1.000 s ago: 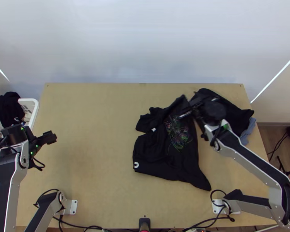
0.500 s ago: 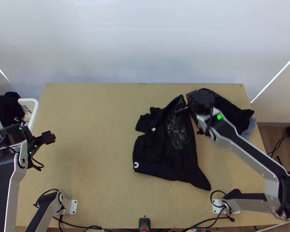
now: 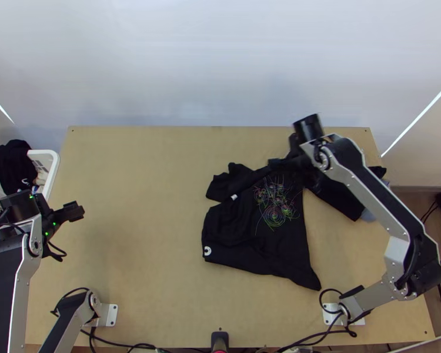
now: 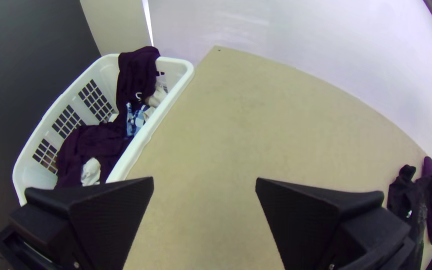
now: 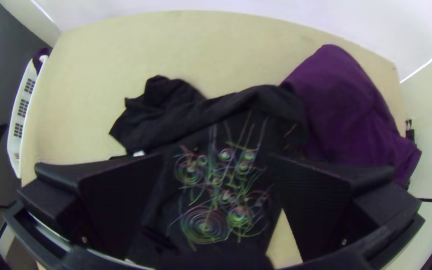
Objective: Fold the t-shirt
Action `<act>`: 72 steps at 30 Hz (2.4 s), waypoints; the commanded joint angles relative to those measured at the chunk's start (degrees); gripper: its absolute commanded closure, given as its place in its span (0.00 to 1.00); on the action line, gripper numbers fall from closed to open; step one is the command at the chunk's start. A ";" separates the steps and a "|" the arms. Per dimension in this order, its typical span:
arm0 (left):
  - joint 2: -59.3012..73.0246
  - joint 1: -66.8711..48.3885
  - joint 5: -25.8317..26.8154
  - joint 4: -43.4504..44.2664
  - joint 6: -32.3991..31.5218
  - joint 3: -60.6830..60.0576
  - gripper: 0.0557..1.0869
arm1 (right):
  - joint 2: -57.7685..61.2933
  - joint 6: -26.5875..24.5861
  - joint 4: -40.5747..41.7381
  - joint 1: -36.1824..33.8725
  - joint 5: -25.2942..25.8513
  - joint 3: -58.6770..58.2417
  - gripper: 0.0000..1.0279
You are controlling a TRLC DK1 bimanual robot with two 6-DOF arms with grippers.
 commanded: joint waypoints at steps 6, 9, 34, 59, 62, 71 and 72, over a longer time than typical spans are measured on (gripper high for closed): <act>0.38 0.20 0.08 0.75 0.58 -0.63 0.04 | 6.16 20.87 -5.39 14.56 -1.09 1.44 0.23; 0.38 0.29 0.08 0.83 0.58 -0.63 0.04 | 8.97 25.35 -5.39 14.65 -5.40 1.36 0.33; 0.55 0.20 -0.18 0.22 0.85 0.25 0.04 | 19.34 14.81 6.30 20.97 -5.31 1.79 0.37; 0.82 0.11 -0.44 0.22 0.85 0.51 0.04 | 10.64 13.66 13.68 21.68 -1.18 6.19 0.97; 0.82 0.11 -0.53 0.22 0.85 0.60 0.04 | 8.01 13.31 16.06 18.78 1.99 9.00 0.97; 0.55 0.20 -0.62 0.04 0.93 0.16 0.04 | 6.78 10.85 19.75 4.80 9.63 7.86 0.97; 0.64 0.20 -0.62 0.04 0.93 0.34 0.04 | 6.60 10.76 19.75 3.48 9.63 7.42 0.97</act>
